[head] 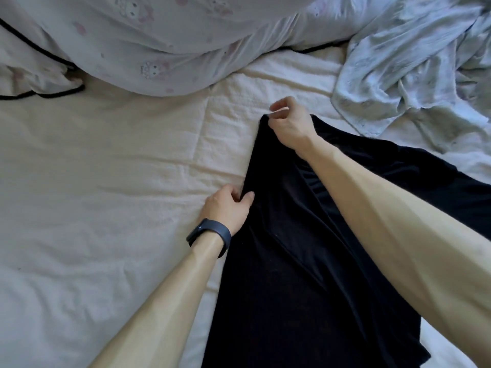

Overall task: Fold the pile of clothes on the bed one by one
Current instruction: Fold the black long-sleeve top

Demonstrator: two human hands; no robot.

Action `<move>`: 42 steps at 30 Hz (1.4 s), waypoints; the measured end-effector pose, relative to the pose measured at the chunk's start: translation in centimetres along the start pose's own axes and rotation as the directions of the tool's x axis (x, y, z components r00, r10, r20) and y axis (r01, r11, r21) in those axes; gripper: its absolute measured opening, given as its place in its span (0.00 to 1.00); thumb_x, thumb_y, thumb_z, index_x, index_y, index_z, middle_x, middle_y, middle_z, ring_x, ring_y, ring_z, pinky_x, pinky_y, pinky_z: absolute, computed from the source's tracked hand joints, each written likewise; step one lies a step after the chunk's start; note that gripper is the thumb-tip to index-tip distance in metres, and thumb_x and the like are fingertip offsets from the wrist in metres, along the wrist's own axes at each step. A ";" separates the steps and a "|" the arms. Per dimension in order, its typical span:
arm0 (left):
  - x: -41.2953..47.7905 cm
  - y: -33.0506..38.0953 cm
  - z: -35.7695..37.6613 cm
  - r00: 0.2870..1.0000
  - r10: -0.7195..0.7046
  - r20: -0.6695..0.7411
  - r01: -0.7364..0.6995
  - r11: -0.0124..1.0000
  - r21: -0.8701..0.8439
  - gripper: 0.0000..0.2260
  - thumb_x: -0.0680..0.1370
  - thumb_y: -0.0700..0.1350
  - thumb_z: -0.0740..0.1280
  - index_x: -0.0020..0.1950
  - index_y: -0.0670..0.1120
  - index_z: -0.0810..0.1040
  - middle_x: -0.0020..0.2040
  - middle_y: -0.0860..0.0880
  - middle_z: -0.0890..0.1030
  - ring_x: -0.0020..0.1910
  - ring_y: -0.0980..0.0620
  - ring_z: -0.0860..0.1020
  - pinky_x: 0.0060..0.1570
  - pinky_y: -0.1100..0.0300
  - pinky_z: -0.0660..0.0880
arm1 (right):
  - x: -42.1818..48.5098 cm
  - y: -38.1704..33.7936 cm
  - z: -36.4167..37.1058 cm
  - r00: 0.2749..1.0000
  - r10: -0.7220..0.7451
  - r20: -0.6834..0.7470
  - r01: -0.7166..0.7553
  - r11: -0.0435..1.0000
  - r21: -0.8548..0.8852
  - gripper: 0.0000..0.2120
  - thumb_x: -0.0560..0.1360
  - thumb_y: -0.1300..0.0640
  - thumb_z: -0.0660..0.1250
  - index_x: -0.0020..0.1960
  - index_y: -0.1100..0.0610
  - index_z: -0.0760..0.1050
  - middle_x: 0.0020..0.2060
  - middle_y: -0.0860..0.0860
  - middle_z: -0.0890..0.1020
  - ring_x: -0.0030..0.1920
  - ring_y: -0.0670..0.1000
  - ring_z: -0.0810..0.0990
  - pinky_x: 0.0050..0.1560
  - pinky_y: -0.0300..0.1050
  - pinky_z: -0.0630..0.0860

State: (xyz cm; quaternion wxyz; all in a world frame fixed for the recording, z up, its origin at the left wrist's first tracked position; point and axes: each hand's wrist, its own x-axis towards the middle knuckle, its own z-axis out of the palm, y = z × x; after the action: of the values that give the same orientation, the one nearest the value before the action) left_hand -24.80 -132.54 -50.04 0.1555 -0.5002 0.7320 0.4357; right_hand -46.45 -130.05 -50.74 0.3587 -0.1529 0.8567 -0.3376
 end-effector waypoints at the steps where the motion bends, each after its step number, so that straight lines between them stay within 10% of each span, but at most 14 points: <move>1: 0.1 -0.1 0.0 1.000 -0.003 -0.014 0.003 1.000 0.022 0.12 0.79 0.60 0.65 0.50 0.52 0.75 0.44 0.55 0.78 0.44 0.51 0.77 0.43 0.57 0.73 | -0.4 0.0 0.0 1.000 -0.019 0.009 0.018 0.999 0.049 0.12 0.75 0.61 0.65 0.56 0.49 0.75 0.52 0.45 0.83 0.51 0.48 0.81 0.45 0.38 0.74; 11: -7.9 -0.1 5.1 0.849 0.304 -0.433 -0.258 0.952 0.162 0.12 0.76 0.51 0.70 0.50 0.47 0.71 0.47 0.51 0.72 0.47 0.49 0.70 0.45 0.52 0.69 | -22.4 16.5 -6.9 0.918 0.213 -0.334 -0.207 0.977 0.056 0.08 0.77 0.49 0.71 0.55 0.47 0.79 0.45 0.42 0.83 0.47 0.39 0.80 0.53 0.37 0.75; 15: -15.8 -0.1 10.9 0.993 0.111 -0.033 -0.110 0.993 0.038 0.08 0.78 0.55 0.67 0.45 0.54 0.71 0.42 0.58 0.76 0.41 0.57 0.75 0.40 0.58 0.71 | -32.0 26.0 -9.2 0.906 0.326 -0.270 -0.381 0.906 -0.184 0.12 0.77 0.46 0.69 0.59 0.49 0.79 0.51 0.45 0.81 0.56 0.50 0.79 0.59 0.51 0.77; 19: -21.1 -1.2 18.8 0.903 -0.255 0.345 0.266 0.964 0.015 0.10 0.77 0.60 0.64 0.45 0.55 0.78 0.42 0.55 0.84 0.45 0.52 0.82 0.50 0.57 0.78 | -35.8 30.8 -10.6 0.934 0.323 -0.156 -0.355 0.894 -0.273 0.10 0.76 0.44 0.68 0.55 0.47 0.79 0.48 0.46 0.79 0.53 0.51 0.78 0.55 0.54 0.78; 28: -24.8 1.7 27.4 0.908 -0.371 0.196 0.409 0.885 -0.220 0.09 0.73 0.59 0.72 0.46 0.54 0.81 0.45 0.52 0.84 0.47 0.50 0.82 0.48 0.58 0.77 | -34.6 32.6 -13.6 0.968 0.246 0.048 -0.238 0.961 -0.139 0.07 0.81 0.51 0.65 0.47 0.53 0.73 0.38 0.46 0.80 0.40 0.44 0.77 0.38 0.36 0.67; 38: -27.8 2.0 28.6 0.891 -0.350 0.290 0.453 0.635 -0.626 0.02 0.80 0.39 0.62 0.51 0.43 0.74 0.52 0.45 0.83 0.40 0.51 0.85 0.43 0.58 0.77 | -35.8 33.6 -14.7 0.932 0.339 0.130 -0.348 0.936 0.051 0.07 0.83 0.55 0.58 0.51 0.56 0.74 0.43 0.54 0.83 0.34 0.52 0.81 0.44 0.53 0.80; 42: -28.6 1.6 30.0 0.870 -0.344 0.354 0.494 0.606 -0.623 0.09 0.80 0.45 0.66 0.59 0.45 0.76 0.56 0.46 0.83 0.49 0.49 0.83 0.49 0.54 0.78 | -37.5 33.3 -14.2 0.907 0.389 0.159 -0.414 0.894 0.174 0.15 0.77 0.46 0.72 0.50 0.58 0.75 0.40 0.52 0.83 0.34 0.50 0.83 0.39 0.48 0.83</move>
State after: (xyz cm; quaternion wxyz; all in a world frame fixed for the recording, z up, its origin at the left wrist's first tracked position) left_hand -19.55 -91.45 -47.41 0.1257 -0.6326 0.3551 0.6767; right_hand -31.22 -80.37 -47.17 0.4854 0.0450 0.8074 -0.3324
